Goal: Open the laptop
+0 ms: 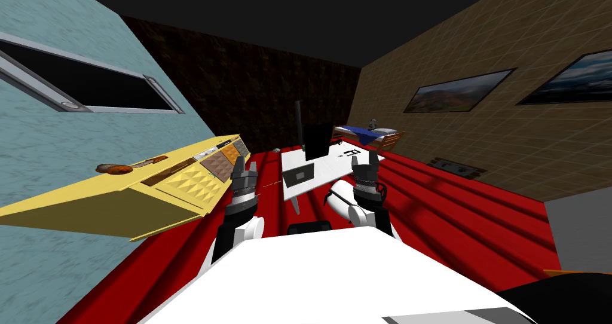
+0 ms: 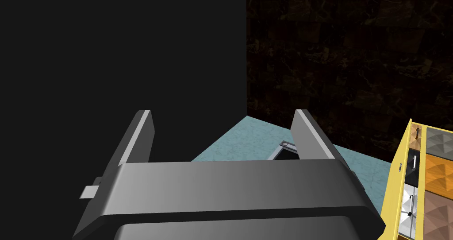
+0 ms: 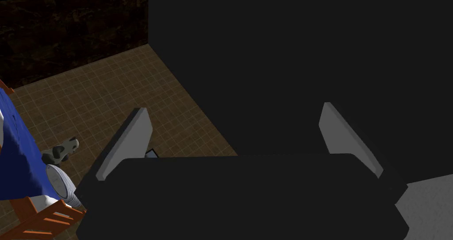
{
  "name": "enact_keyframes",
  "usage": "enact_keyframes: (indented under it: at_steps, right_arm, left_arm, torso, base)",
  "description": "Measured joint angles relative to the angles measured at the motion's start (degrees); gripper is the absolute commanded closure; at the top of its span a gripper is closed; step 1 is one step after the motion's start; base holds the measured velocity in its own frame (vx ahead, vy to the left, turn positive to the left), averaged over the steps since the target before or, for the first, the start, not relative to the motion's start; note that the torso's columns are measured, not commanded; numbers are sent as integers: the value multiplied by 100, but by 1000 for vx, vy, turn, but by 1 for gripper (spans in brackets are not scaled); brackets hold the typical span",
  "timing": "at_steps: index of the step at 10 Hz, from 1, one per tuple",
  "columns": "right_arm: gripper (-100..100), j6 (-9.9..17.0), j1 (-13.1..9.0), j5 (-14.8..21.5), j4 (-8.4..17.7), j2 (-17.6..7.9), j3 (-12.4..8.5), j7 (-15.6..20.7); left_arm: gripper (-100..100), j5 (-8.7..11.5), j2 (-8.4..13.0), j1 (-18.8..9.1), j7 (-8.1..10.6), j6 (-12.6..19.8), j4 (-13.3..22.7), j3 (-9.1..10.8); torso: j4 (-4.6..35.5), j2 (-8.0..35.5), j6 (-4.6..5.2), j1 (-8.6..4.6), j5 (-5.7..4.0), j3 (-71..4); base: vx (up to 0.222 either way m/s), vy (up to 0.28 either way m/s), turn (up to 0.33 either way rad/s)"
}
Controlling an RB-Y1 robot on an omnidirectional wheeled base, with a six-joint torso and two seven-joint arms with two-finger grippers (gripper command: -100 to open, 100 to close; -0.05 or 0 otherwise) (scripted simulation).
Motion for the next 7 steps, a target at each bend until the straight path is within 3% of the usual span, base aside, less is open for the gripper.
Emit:
enact_keyframes:
  at_steps: [2, 7]
  right_arm:
    - [0, 0, 0, 0, 0, 0, 0, 0]
    - [0, 0, 0, 0, -2, 0, 0, 0]
  left_arm:
    - [0, 0, 0, 0, 0, 0, 0, 0]
    - [0, 0, 0, 0, 0, -1, -1, 0]
  torso:
    - [600, 597, 0, 0, 0, -1200]
    - [2691, 2693, 0, 0, 0, -5381]
  base:
    - [0, 0, 0]
    - [0, 0, 0]
